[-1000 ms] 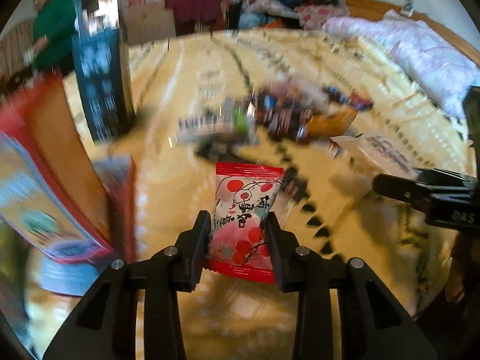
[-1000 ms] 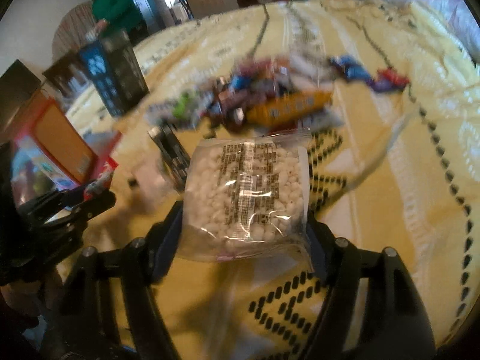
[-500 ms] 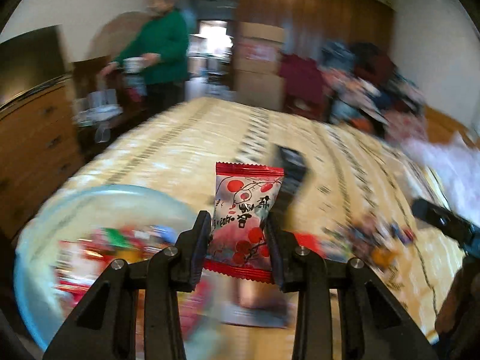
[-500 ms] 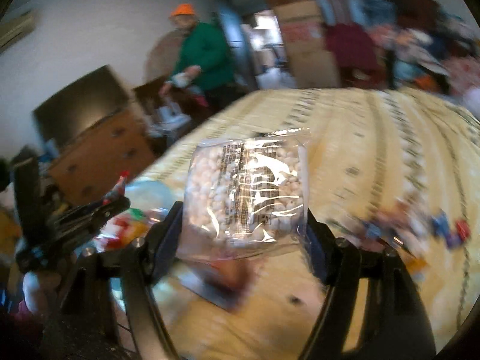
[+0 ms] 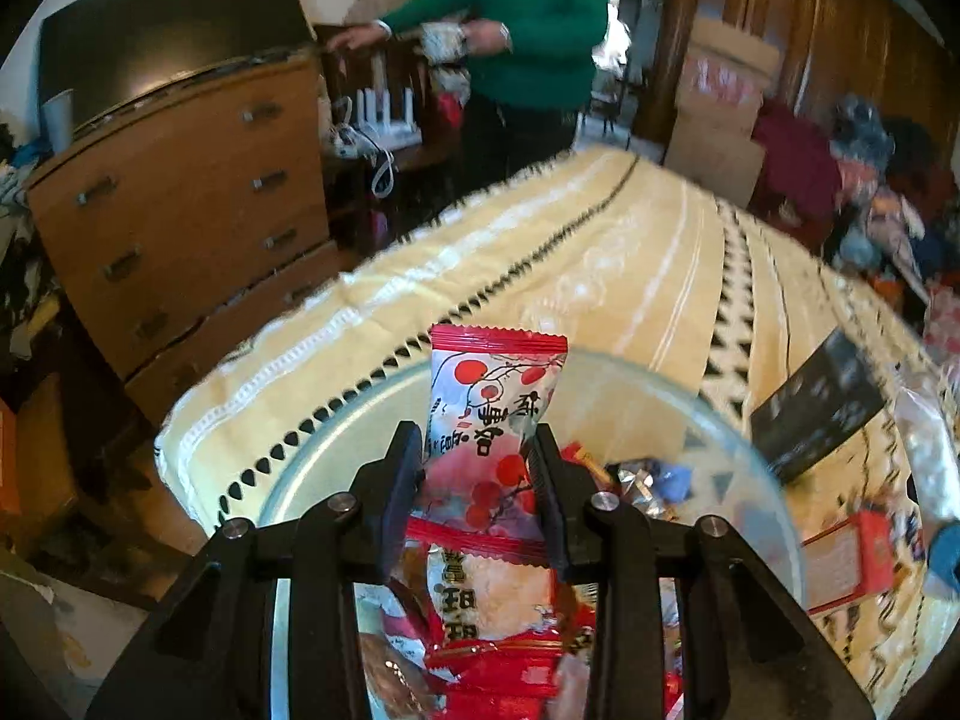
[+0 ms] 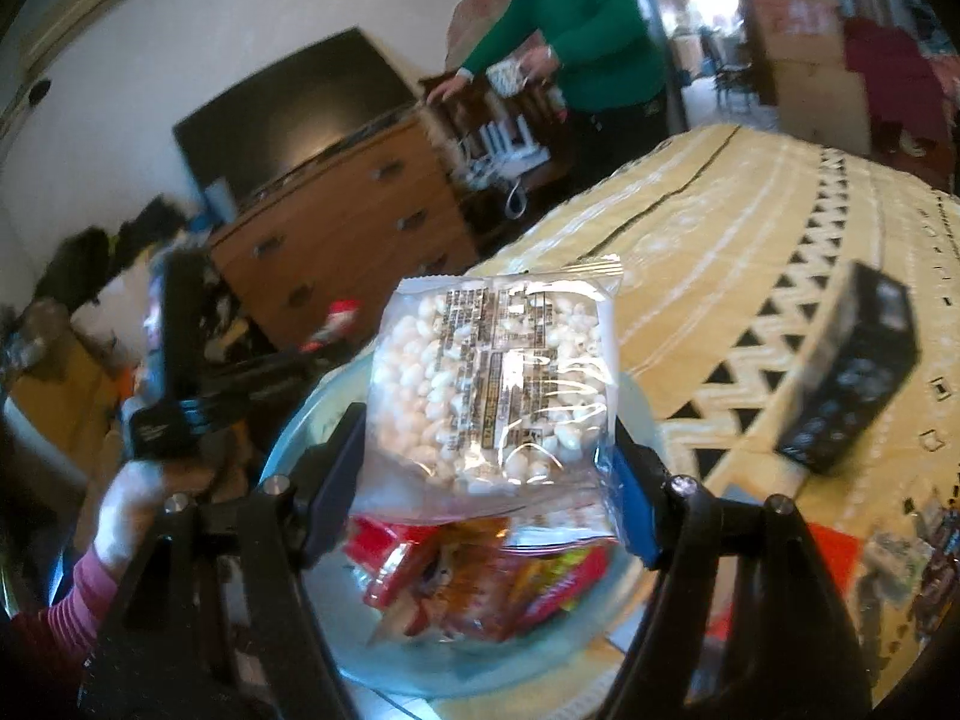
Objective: Organize snacks
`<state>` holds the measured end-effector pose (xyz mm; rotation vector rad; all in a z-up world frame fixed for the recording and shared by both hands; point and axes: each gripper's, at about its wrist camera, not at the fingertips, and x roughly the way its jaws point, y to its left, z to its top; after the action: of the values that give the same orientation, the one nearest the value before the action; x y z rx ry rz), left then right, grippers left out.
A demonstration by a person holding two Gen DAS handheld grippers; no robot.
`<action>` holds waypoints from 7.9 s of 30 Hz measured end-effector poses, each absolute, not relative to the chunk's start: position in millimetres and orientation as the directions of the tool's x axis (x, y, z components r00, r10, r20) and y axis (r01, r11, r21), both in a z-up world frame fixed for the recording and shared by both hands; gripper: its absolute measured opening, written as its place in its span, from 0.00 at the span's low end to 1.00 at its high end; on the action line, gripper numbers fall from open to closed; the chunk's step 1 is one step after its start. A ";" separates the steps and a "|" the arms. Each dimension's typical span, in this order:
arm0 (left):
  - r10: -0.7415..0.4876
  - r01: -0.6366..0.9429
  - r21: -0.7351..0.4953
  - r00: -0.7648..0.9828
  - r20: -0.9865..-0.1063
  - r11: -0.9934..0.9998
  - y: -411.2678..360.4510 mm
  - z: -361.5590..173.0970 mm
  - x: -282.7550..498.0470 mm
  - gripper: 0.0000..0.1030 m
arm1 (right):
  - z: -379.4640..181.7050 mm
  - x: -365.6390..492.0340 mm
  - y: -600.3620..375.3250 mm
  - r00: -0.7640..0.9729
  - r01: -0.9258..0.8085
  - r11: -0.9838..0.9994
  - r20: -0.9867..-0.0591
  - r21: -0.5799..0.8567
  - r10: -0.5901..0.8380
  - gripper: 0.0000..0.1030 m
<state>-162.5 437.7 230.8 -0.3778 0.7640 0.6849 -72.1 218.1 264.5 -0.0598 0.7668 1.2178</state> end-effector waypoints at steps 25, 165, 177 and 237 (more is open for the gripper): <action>0.392 -0.637 -0.035 0.516 -0.762 0.770 432.8 204.3 -123.0 0.36 | 242.3 -78.9 228.7 0.103 -0.842 0.401 -0.623 0.360 0.775 0.72; -0.524 0.363 -0.416 0.283 -0.803 0.834 -18.1 43.7 -21.5 0.48 | 37.8 18.8 -201.7 0.390 -0.378 0.831 -0.745 0.407 0.542 0.47; -0.385 0.255 -0.300 0.423 -0.820 0.919 3.3 25.0 27.8 0.52 | 24.2 7.2 -216.6 0.386 -0.326 0.841 -0.751 0.432 0.536 0.47; -0.290 0.396 -0.079 0.509 -0.810 0.915 -54.6 62.8 -39.4 0.53 | 31.2 -3.9 -230.4 0.446 -0.320 0.843 -0.716 0.433 0.537 0.46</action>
<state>-39.4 -54.6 62.8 0.1222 0.9513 -0.4147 -3.9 -230.4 31.2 0.2494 0.9731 0.5374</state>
